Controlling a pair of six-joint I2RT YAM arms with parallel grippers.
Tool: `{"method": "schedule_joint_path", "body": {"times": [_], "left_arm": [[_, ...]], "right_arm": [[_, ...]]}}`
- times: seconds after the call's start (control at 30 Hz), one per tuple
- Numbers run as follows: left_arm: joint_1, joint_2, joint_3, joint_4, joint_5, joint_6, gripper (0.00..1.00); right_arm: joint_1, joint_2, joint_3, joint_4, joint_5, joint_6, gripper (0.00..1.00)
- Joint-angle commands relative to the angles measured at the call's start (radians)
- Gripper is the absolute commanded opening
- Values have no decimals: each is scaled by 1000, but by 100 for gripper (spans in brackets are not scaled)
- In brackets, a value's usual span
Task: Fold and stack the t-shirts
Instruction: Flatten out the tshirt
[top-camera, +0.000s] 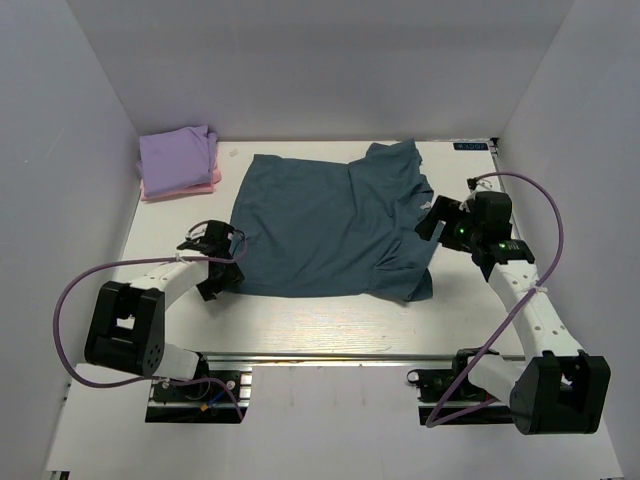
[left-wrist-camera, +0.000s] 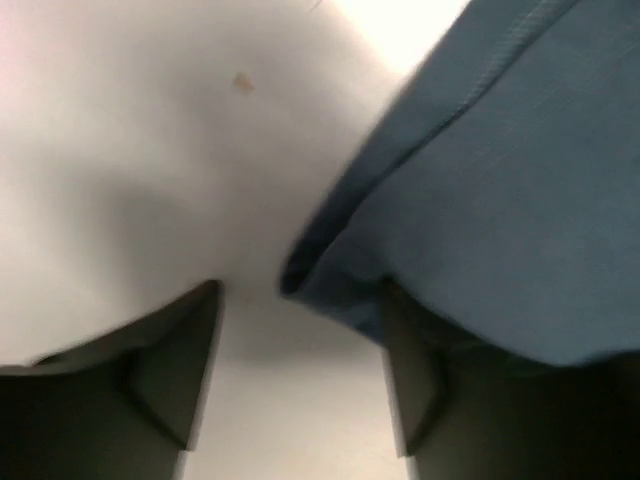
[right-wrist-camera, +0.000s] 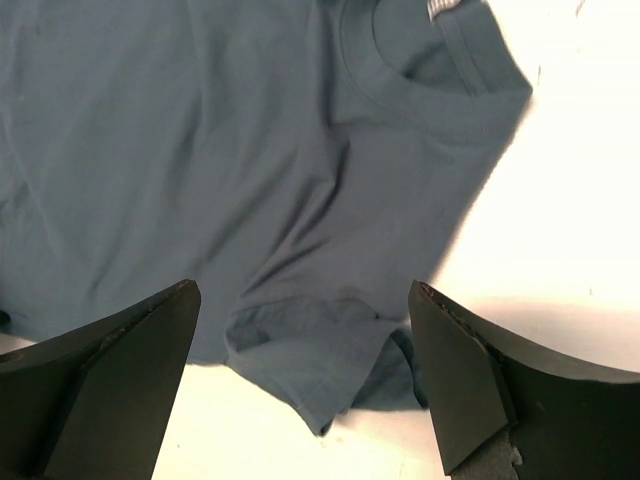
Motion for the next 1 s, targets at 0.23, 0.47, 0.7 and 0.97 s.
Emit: {"method": "schedule_joint_path", "body": {"times": [0.23,0.47,0.7,0.97], "left_arm": [[2,93,-77,224,194,102,0],[2,12,-68,204,185,122,0],[2,2,-49,169,166,141,0],[2,-7,-49,140,146,141,0]], "right_arm": [[40,-53,-25,-206,17,9,90],[93,-76,-171,-278,-17,70,86],[149,14,-225,-105,-81,116,80],[220,152,-200,-57,-50,153,73]]}}
